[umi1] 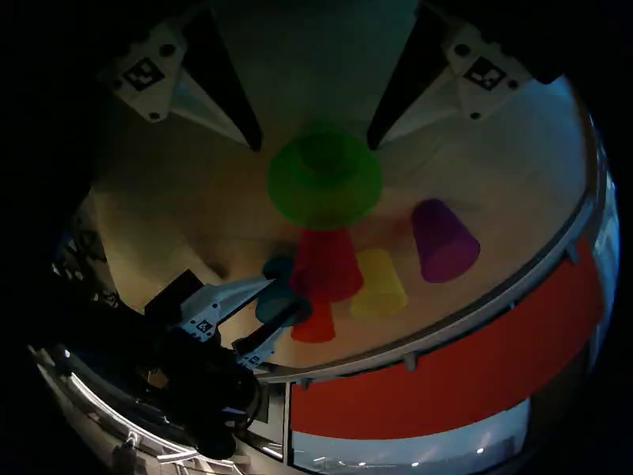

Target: Pour water

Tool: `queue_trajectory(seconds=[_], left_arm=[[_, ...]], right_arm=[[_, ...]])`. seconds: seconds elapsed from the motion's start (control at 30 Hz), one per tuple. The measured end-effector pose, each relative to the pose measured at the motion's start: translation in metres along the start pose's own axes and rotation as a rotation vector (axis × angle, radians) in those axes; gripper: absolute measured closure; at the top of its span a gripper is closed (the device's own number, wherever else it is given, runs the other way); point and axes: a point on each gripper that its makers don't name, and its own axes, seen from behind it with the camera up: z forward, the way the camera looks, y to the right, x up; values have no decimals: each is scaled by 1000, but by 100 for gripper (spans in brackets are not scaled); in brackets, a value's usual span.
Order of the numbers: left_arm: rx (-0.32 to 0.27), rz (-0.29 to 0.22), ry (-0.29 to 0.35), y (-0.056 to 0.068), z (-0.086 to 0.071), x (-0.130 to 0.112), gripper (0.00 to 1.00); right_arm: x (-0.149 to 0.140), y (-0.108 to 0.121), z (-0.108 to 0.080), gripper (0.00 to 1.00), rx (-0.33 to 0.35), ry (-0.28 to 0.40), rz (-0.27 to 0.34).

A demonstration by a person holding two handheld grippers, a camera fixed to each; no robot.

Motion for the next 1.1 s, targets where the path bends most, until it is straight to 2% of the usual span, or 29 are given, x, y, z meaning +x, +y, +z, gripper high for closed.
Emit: queue_trajectory(seconds=[0.5, 0.57, 0.7, 1.1], left_arm=[[0, 7, 0, 2, 1, 1, 1], [1, 5, -1, 2, 1, 1, 1], [5, 3, -1, 1, 0, 0, 1], [27, -6, 8, -2, -9, -3, 1]], right_arm=[[-7, -1, -2, 10, -6, -8, 2], [-8, -1, -2, 9, -7, -12, 0], [-11, -3, -2, 0, -10, -17, -2], [-12, -4, -15, 0, -26, -7, 7]])
